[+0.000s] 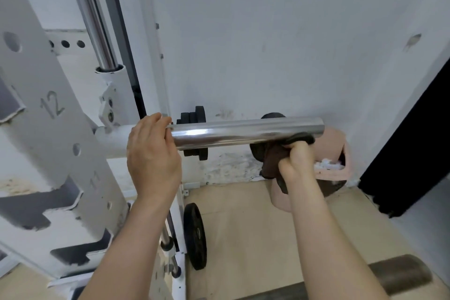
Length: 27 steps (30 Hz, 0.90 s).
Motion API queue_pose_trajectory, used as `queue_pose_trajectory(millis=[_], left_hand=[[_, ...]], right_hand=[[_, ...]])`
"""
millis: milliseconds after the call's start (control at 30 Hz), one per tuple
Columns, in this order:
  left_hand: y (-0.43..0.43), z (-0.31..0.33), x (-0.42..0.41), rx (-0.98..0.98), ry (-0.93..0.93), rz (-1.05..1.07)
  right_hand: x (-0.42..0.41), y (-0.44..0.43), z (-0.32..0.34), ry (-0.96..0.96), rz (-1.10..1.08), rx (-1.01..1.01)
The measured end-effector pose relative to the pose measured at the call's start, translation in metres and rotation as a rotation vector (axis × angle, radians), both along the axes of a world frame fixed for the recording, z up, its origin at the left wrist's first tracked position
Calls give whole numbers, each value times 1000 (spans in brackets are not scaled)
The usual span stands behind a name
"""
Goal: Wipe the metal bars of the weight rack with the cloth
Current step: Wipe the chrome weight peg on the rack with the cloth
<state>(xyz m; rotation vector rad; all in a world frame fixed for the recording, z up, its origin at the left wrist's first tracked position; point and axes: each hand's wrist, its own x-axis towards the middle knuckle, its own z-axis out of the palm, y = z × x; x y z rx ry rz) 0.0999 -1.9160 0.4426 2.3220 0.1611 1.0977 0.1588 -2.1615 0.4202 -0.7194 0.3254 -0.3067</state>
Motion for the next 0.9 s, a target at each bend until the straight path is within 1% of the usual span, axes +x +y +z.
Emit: queue_pose_trajectory(millis=[33,67,133,200,300,400,433,467,500,533,567,600,633,667,700,767,833,867,900], left_hand=[[-1,1,0,0,3,1],[-1,1,0,-4,5,3],[-2,3,0,-15,4,3],[-1,4,-1,-27,7,4],[-2,7,-4,-74,19,-15],[-3,10,-6,-155,39,-28],[-2,11,-6,-177,44,-30],[-2,11,-7,-199,49,-33],[-2,12,-7,-225,55,-39],[-3,13,-8,-255,59,-46],[-3,14,-9,-281,61,-56],[-2,14,-10,-300,59,-69],[-1,14,-10,-317,51,-91],[0,14,-11,-341,37,-117],[1,14,-12,-380,18,-141],[3,13,-12,-490,-50,-161],[4,16,-12,-609,-115,-140],[4,17,-11,-634,-123,-126],[3,16,-10,-616,-110,-107]], right_hand=[[2,9,-1,24,50,171],[-1,23,-1,37,100,278],[-13,63,2,8,214,342],[-28,112,5,12,334,363],[-47,163,15,71,505,328],[-52,164,26,85,591,261],[-53,159,27,103,583,220],[-57,151,25,120,559,141],[-64,145,22,138,527,-22],[-76,142,20,128,501,-249],[-91,143,22,50,471,-473],[-103,148,26,-81,432,-652],[-110,156,31,-229,377,-777],[-110,164,35,-344,311,-866],[-102,171,38,-417,227,-957],[-75,183,40,-515,133,-1164],[-53,186,44,-562,167,-1355],[-47,184,46,-586,219,-1419],[-43,179,49,-608,250,-1491]])
